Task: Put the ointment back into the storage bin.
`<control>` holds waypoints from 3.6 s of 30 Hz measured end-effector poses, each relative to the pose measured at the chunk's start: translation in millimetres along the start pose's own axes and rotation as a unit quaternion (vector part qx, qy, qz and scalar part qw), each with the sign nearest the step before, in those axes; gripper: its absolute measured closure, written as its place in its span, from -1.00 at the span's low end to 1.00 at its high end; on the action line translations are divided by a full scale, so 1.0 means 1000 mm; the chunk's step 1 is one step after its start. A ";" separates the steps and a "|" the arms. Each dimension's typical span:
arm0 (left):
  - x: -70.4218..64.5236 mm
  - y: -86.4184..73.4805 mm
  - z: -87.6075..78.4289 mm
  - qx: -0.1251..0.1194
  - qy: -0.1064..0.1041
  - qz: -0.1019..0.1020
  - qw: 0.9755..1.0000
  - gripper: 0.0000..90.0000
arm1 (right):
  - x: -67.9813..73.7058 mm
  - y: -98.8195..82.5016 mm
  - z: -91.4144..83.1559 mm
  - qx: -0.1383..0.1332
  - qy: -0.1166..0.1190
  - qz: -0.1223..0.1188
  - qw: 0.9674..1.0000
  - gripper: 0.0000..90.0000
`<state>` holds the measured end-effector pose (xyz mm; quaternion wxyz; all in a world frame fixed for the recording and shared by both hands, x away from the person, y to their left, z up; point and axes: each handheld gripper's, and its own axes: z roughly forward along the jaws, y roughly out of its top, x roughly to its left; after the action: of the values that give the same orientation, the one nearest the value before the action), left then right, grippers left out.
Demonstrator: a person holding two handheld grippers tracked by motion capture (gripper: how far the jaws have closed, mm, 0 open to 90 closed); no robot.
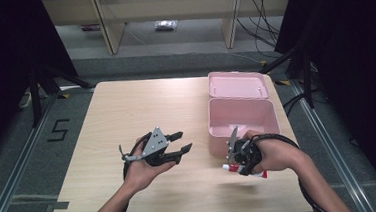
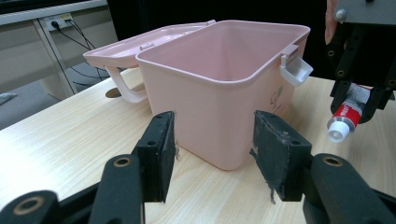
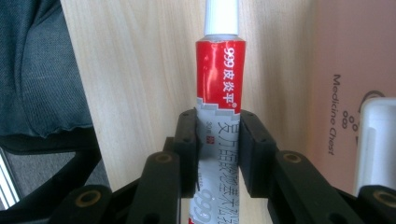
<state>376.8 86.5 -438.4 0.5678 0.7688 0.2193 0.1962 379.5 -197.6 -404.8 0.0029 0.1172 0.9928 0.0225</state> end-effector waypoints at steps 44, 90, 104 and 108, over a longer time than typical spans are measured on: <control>-0.001 -0.003 0.000 0.000 -0.001 -0.003 1.000 0.07 | -0.003 -0.002 -0.018 -0.002 0.001 -0.020 1.000 0.61; -0.001 -0.001 0.000 0.004 -0.002 0.000 1.000 0.05 | -0.007 -0.003 -0.037 -0.004 -0.012 -0.042 0.999 0.61; -0.002 0.000 0.000 0.005 -0.003 0.000 1.000 0.05 | -0.010 -0.003 -0.042 -0.005 -0.011 -0.048 0.999 0.61; -0.002 0.000 0.001 0.005 -0.004 0.001 1.000 0.05 | -0.011 -0.004 -0.043 -0.004 -0.012 -0.044 0.999 0.61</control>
<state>375.8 84.9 -438.8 0.5644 0.7728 0.2174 0.1925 388.3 -205.9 -361.8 0.0160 0.0741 0.9968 0.0251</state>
